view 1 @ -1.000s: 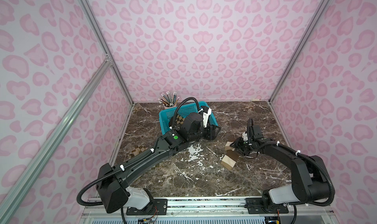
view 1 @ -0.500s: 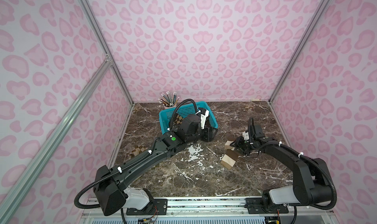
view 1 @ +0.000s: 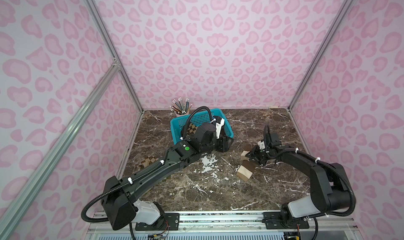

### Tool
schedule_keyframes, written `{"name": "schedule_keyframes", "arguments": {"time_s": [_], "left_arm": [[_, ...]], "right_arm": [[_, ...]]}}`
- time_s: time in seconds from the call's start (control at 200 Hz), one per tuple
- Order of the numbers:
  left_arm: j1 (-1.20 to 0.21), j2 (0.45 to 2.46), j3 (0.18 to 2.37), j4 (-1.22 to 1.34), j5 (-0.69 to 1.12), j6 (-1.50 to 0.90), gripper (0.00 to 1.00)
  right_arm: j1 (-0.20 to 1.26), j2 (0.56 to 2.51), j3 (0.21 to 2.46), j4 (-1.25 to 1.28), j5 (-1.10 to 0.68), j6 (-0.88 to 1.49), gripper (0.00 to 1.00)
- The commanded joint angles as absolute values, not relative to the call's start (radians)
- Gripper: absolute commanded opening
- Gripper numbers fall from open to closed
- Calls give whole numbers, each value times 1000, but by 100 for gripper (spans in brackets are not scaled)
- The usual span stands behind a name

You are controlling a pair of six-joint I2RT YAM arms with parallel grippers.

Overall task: Place the socks together as a pair
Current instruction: Pick up the sock.

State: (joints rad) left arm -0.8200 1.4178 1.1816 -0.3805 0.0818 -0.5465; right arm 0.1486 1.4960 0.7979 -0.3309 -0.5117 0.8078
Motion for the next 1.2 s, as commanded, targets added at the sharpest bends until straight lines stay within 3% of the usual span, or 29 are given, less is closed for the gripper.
{"name": "schedule_keyframes", "arguments": {"time_s": [0.0,0.305,0.675,0.99,1.195], "left_arm": [[-818,1408,1175,-363,74,-538,56],[-816,1411,1168,-367,71,-534,56],[-813,1418,1174,-371,90,-522,56],[-814,1451,1212,-373,112,-515,55],[-813,1451,1223,-384,105,-514,55]], "right_arm": [[149,1500,813,-330,-509,809,27],[150,1493,824,-353,-527,792,0],[31,1344,951,-459,-629,767,0],[-160,1450,1299,-588,-695,633,0],[-181,1532,1517,-673,-701,552,0]]}}
